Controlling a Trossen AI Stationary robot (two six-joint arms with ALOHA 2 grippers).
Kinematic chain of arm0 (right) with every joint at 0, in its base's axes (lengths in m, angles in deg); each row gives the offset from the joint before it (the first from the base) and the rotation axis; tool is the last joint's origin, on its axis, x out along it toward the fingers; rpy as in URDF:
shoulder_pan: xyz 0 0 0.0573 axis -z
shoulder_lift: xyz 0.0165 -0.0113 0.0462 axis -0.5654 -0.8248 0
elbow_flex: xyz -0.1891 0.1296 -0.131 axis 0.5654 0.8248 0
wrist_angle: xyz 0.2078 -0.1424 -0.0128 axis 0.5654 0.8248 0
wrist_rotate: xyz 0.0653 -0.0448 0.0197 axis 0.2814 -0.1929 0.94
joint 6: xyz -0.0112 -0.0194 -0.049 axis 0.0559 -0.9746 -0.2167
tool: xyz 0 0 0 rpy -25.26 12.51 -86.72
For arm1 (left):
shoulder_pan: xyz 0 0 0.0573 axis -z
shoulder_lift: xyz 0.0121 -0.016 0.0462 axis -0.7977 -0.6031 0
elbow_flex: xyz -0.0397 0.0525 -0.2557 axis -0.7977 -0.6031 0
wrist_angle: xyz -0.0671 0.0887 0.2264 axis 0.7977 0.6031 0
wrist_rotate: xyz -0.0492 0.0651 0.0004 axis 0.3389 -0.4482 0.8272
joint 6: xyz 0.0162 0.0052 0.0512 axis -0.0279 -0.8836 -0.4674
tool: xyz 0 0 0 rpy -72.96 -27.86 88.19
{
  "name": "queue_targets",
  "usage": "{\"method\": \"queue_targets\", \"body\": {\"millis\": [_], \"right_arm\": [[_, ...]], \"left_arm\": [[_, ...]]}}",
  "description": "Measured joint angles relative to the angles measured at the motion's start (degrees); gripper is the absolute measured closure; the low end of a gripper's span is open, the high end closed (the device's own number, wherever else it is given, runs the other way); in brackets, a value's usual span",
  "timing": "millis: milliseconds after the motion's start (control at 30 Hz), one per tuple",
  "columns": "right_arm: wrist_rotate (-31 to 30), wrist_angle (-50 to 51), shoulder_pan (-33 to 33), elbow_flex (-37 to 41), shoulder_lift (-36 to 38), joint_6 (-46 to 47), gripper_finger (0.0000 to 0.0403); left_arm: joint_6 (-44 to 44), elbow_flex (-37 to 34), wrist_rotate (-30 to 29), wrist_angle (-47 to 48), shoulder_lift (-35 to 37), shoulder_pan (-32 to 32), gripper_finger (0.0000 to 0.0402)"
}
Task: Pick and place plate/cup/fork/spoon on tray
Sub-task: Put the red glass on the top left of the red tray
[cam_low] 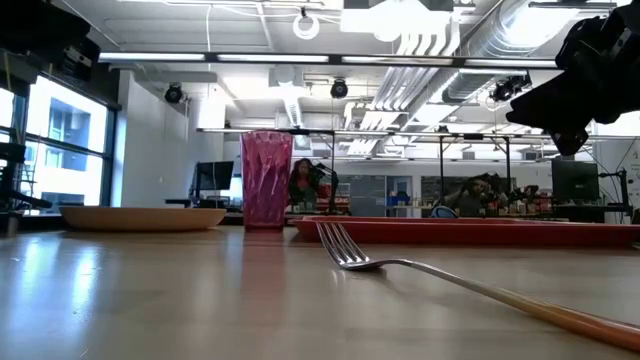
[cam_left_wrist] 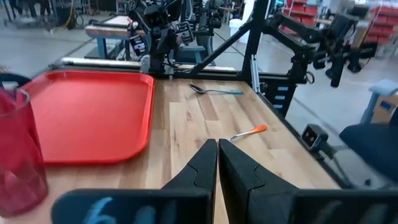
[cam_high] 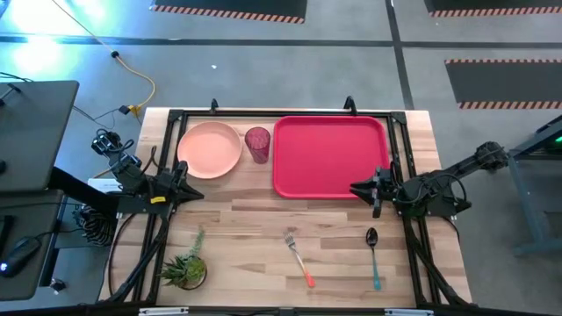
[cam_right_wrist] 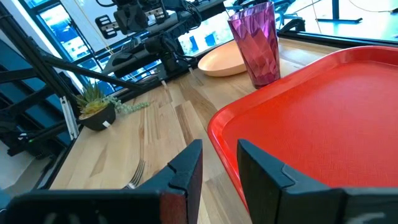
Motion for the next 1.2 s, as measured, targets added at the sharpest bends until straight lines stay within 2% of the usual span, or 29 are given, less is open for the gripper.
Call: {"method": "queue_targets", "body": {"millis": [267, 400, 567, 867, 1067, 1200], "right_arm": [[0.0, 0.0, 0.0, 0.0, 0.0, -0.1, 0.0311], [0.0, 0.0, 0.0, 0.0, 0.0, -0.1, 0.0311], [0.0, 0.0, 0.0, 0.0, 0.0, 0.0, 0.0311], [-0.2, 0.0, 0.0, 0.0, 0.0, -0.2, 0.0311], [-0.2, -0.1, 0.0, 0.0, 0.0, 0.3, 0.0311], [-0.2, -1.3, 0.0, 0.0, 0.0, 0.3, 0.0311]], "left_arm": [[1.5, 0.0, 0.0, -0.1, 0.0, 0.0, 0.0396], [1.5, 0.0, -0.3, -4.9, 0.0, 0.0, 0.0396], [1.5, 0.0, -6.2, -13.5, 0.0, 0.0, 0.0396], [5.9, 0.0, -23.8, -23.2, 0.0, 0.0, 0.0396], [-0.5, 0.0, -25.5, -25.5, 0.0, 0.0, 0.0396], [-1.6, 0.0, -25.0, -27.2, 0.0, 0.0, 0.0396]]}}
